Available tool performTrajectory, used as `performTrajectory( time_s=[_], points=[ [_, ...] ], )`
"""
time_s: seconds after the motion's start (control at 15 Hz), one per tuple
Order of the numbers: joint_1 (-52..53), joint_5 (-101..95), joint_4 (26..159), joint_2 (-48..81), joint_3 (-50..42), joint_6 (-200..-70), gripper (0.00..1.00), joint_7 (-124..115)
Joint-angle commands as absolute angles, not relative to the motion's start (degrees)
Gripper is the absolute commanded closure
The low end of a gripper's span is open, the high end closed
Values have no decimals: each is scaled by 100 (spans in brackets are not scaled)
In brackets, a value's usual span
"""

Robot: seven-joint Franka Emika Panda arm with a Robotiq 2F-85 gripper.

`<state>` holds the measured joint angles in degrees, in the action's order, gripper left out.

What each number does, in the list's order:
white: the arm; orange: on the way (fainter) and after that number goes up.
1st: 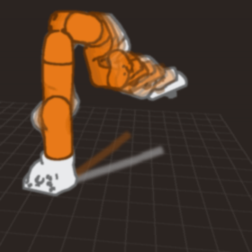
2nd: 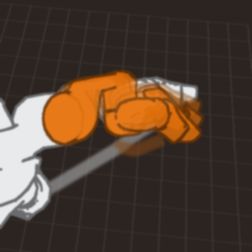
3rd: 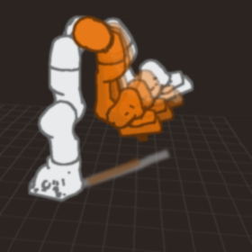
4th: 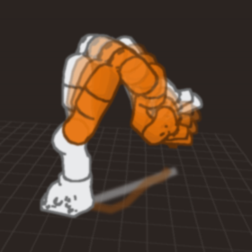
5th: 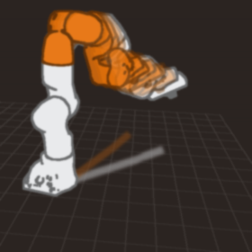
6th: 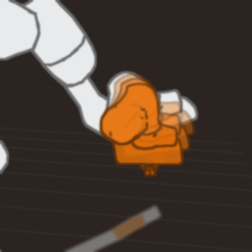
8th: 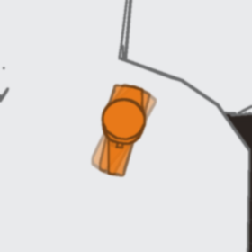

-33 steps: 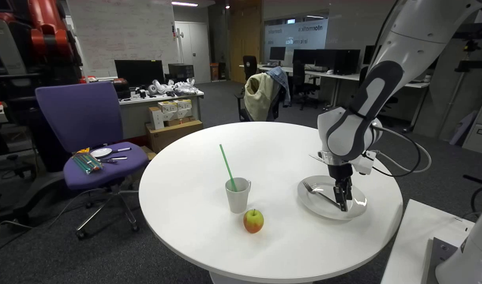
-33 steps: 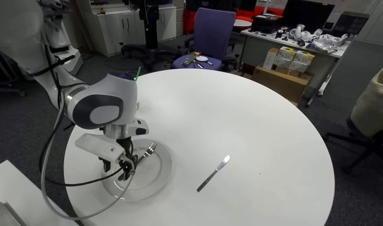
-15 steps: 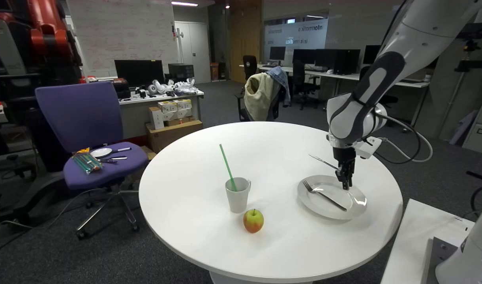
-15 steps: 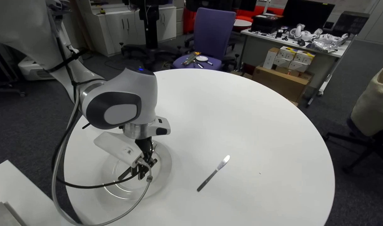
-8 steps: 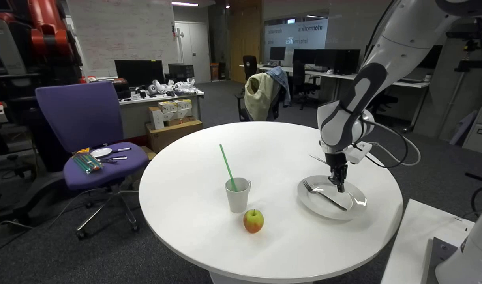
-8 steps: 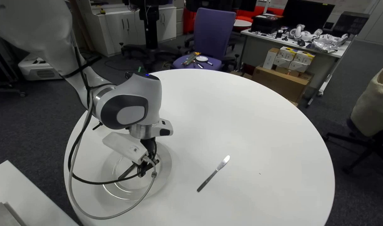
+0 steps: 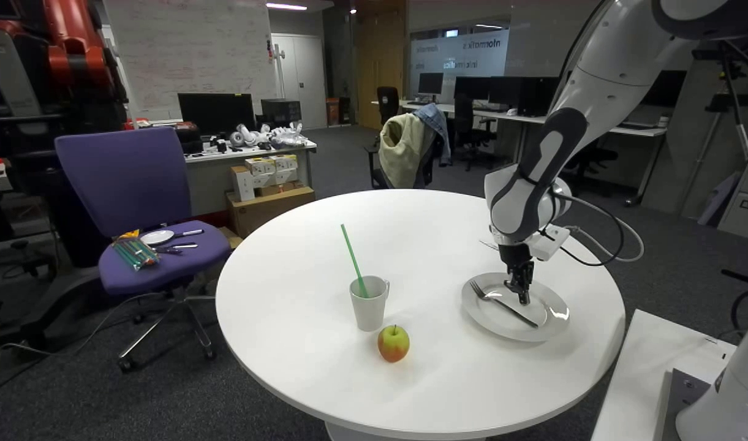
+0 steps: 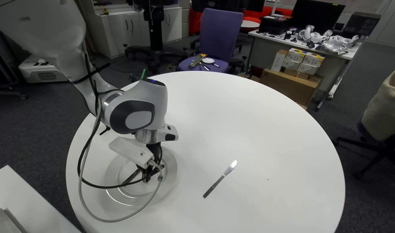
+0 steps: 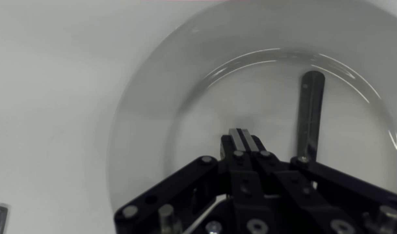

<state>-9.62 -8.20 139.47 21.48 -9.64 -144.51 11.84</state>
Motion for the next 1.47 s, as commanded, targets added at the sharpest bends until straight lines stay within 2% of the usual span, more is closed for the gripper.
performTrajectory(
  time_s=[0.0, 1.4],
  points=[
    [-953, -875, 13805, 2269, -957, -14501, 100, 1021],
    [-895, -890, 13462, 2487, -1042, -15335, 100, 504]
  ],
)
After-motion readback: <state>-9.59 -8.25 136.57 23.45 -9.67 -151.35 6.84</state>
